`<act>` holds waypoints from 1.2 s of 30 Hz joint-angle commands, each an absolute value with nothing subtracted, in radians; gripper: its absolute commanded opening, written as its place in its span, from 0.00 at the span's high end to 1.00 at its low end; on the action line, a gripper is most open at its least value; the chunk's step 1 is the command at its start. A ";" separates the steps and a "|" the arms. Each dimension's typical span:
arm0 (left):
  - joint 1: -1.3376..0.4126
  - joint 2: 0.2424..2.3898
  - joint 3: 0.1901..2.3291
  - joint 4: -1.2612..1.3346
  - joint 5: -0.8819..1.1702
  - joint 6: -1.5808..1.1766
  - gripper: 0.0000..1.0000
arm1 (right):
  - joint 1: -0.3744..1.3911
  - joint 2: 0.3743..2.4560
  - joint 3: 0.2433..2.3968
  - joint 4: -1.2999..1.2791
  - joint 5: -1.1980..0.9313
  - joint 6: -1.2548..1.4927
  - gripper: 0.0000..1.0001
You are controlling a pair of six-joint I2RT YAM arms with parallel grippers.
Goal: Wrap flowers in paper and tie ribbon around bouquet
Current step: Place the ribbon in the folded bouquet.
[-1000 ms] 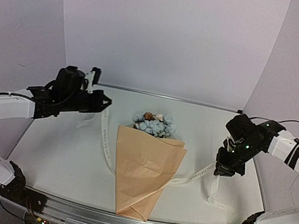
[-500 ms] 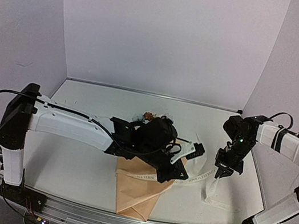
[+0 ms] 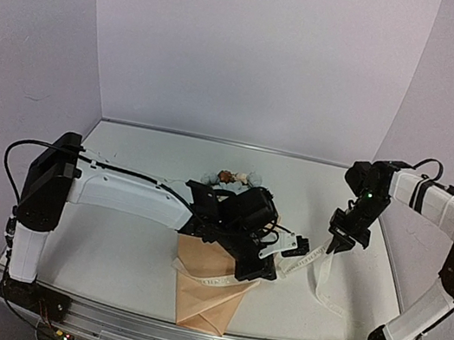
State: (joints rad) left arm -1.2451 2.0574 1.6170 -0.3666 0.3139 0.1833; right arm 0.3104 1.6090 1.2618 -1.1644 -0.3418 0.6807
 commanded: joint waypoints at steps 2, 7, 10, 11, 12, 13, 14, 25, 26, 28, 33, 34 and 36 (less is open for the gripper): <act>-1.266 1.952 1.669 -0.353 0.328 0.230 1.00 | 0.286 1.693 1.328 -1.210 -0.381 0.652 0.99; -1.267 1.882 1.649 -0.260 0.293 0.243 1.00 | 0.287 1.738 1.348 -1.210 -0.405 0.663 0.99; -1.266 1.869 1.629 -0.206 0.271 0.273 1.00 | 0.287 1.765 1.349 -1.211 -0.414 0.668 1.00; -1.266 1.870 1.630 -0.199 0.276 0.282 1.00 | 0.288 1.773 1.353 -1.211 -0.415 0.669 1.00; -1.266 1.871 1.634 -0.198 0.289 0.290 1.00 | 0.287 1.783 1.358 -1.210 -0.415 0.667 1.00; -1.266 1.874 1.636 -0.195 0.303 0.300 1.00 | 0.287 1.795 1.367 -1.210 -0.416 0.665 1.00; -1.266 1.879 1.636 -0.193 0.314 0.314 1.00 | 0.287 1.807 1.377 -1.211 -0.419 0.664 1.00; -1.232 1.991 1.669 -0.213 0.444 0.335 1.00 | 0.287 1.804 1.454 -1.232 -0.429 0.658 1.00; -1.232 1.982 1.658 -0.195 0.463 0.333 1.00 | 0.287 1.814 1.473 -1.241 -0.439 0.654 0.99; -1.232 1.980 1.646 -0.178 0.473 0.328 1.00 | 0.287 1.840 1.505 -1.254 -0.464 0.651 0.93; -1.212 2.046 1.670 -0.210 0.447 0.306 1.00 | 0.288 1.821 1.500 -1.265 -0.428 0.634 0.66; -1.206 2.064 1.678 -0.220 0.451 0.303 1.00 | 0.287 1.810 1.501 -1.269 -0.423 0.626 0.60; -1.196 2.096 1.686 -0.224 0.446 0.296 1.00 | 0.287 1.791 1.501 -1.277 -0.417 0.618 0.50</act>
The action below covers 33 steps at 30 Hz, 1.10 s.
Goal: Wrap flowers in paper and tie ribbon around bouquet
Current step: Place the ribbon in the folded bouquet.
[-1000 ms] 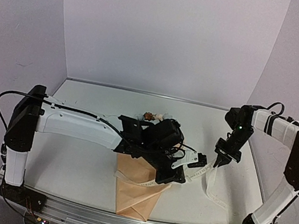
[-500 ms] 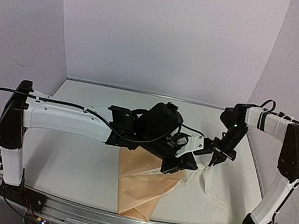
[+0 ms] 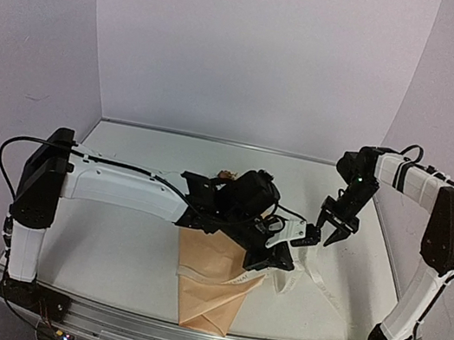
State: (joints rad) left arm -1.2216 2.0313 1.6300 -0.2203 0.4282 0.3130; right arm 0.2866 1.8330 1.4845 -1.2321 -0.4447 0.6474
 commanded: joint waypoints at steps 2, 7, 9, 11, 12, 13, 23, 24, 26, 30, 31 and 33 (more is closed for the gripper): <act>-1.180 2.135 1.708 -0.238 0.449 0.290 1.00 | 0.288 1.765 1.493 -1.295 -0.396 0.609 0.37; -1.143 2.175 1.734 -0.236 0.500 0.251 1.00 | 0.291 1.577 1.284 -1.148 -0.379 0.599 0.31; -1.135 2.165 1.712 -0.205 0.512 0.235 1.00 | 0.314 1.467 1.143 -1.009 -0.382 0.570 0.31; -1.124 2.160 1.704 -0.189 0.524 0.219 1.00 | 0.342 1.384 1.012 -0.869 -0.359 0.511 0.29; -1.119 2.161 1.703 -0.188 0.534 0.214 1.00 | 0.356 1.353 0.972 -0.827 -0.354 0.493 0.29; -1.112 2.162 1.705 -0.187 0.547 0.209 1.00 | 0.372 1.333 0.930 -0.773 -0.359 0.472 0.30; -1.091 2.191 1.742 -0.221 0.579 0.197 1.00 | 0.560 1.356 0.661 -0.282 -0.328 0.326 0.40; -1.089 2.192 1.743 -0.223 0.578 0.196 1.00 | 0.568 1.366 0.648 -0.248 -0.323 0.328 0.40; -1.086 2.194 1.745 -0.225 0.580 0.193 1.00 | 0.587 1.375 0.625 -0.199 -0.301 0.329 0.39; -1.075 2.200 1.741 -0.219 0.590 0.179 1.00 | 0.603 1.351 0.585 -0.161 -0.253 0.358 0.39; -1.073 2.203 1.741 -0.219 0.591 0.176 1.00 | 0.604 1.337 0.573 -0.157 -0.243 0.369 0.39; -1.070 2.208 1.742 -0.219 0.595 0.173 1.00 | 0.609 1.293 0.544 -0.150 -0.225 0.386 0.39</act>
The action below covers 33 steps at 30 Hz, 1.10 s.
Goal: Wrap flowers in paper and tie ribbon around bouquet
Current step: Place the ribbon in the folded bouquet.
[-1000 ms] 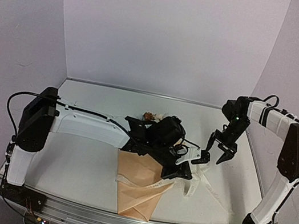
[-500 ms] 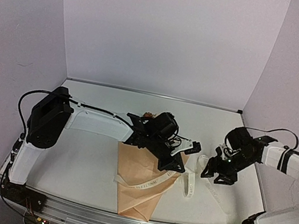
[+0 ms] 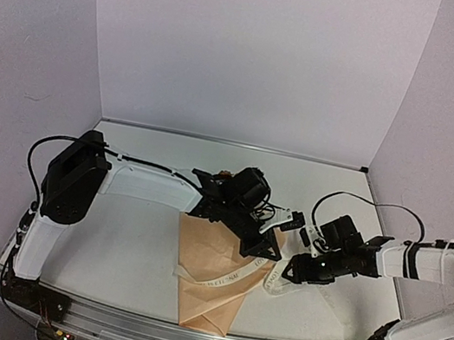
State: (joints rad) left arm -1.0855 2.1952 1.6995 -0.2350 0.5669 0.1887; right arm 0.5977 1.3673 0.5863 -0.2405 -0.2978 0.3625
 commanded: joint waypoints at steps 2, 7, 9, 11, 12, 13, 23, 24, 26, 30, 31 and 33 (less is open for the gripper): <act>-1.068 2.212 1.742 -0.218 0.599 0.170 1.00 | 0.622 1.256 0.523 -0.152 -0.215 0.390 0.39; -1.060 2.222 1.747 -0.224 0.619 0.163 1.00 | 0.668 1.181 0.476 -0.155 -0.162 0.372 0.39; -1.060 2.234 1.763 -0.247 0.639 0.165 1.00 | 0.679 1.171 0.475 -0.187 -0.094 0.354 0.39; -1.060 2.250 1.789 -0.280 0.660 0.171 1.00 | 0.679 1.163 0.496 -0.268 0.024 0.355 0.39; -1.061 2.257 1.800 -0.297 0.665 0.175 1.00 | 0.677 1.159 0.517 -0.338 0.084 0.353 0.39; -1.062 2.266 1.813 -0.313 0.668 0.181 1.00 | 0.672 1.155 0.545 -0.399 0.137 0.351 0.39; -1.104 2.336 1.914 -0.418 0.653 0.237 1.00 | 0.457 1.309 0.651 -0.543 -0.048 0.385 0.32; -1.104 2.338 1.917 -0.423 0.647 0.238 1.00 | 0.455 1.343 0.672 -0.539 -0.076 0.370 0.31; -1.104 2.336 1.915 -0.416 0.629 0.234 0.99 | 0.454 1.407 0.718 -0.537 -0.120 0.354 0.31; -1.104 2.320 1.896 -0.384 0.595 0.225 0.97 | 0.453 1.488 0.773 -0.524 -0.136 0.350 0.31; -1.104 2.320 1.897 -0.379 0.590 0.225 0.97 | 0.454 1.508 0.788 -0.523 -0.143 0.355 0.32; -1.102 2.323 1.902 -0.373 0.580 0.221 0.96 | 0.454 1.532 0.800 -0.523 -0.155 0.373 0.35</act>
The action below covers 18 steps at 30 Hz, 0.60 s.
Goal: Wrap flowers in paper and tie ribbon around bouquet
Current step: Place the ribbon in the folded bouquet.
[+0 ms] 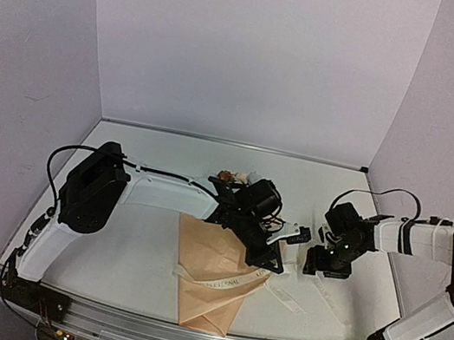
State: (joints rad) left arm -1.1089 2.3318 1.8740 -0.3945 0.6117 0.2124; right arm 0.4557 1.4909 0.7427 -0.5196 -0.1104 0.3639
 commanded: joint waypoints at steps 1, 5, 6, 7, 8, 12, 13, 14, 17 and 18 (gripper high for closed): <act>-1.101 2.324 1.904 -0.369 0.576 0.218 0.95 | 0.454 1.542 0.804 -0.523 -0.161 0.384 0.39; -1.090 2.317 1.890 -0.331 0.564 0.201 0.90 | 0.454 1.567 0.813 -0.526 -0.182 0.418 0.65; -1.087 2.312 1.883 -0.319 0.561 0.197 0.89 | 0.453 1.569 0.815 -0.529 -0.187 0.421 0.73; -1.084 2.307 1.880 -0.313 0.560 0.195 0.87 | 0.453 1.569 0.822 -0.541 -0.190 0.426 0.80; -1.082 2.305 1.878 -0.307 0.559 0.194 0.85 | 0.453 1.567 0.834 -0.562 -0.194 0.428 0.88; -1.081 2.296 1.885 -0.302 0.561 0.195 0.74 | 0.448 1.540 0.913 -0.677 -0.196 0.425 1.00; -1.080 2.293 1.885 -0.302 0.561 0.194 0.73 | 0.445 1.530 0.937 -0.716 -0.195 0.422 1.00; -1.079 2.289 1.885 -0.300 0.563 0.194 0.71 | 0.441 1.518 0.959 -0.749 -0.194 0.422 1.00; -1.078 2.265 1.865 -0.276 0.566 0.184 0.63 | 0.417 1.489 1.018 -0.833 -0.216 0.436 1.00; -1.077 2.255 1.856 -0.267 0.566 0.179 0.59 | 0.409 1.481 1.040 -0.851 -0.230 0.445 1.00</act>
State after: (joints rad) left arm -1.0805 2.3314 1.8694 -0.3285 0.5640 0.1900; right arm 0.4401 1.5482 0.9447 -0.7025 -0.2003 0.4210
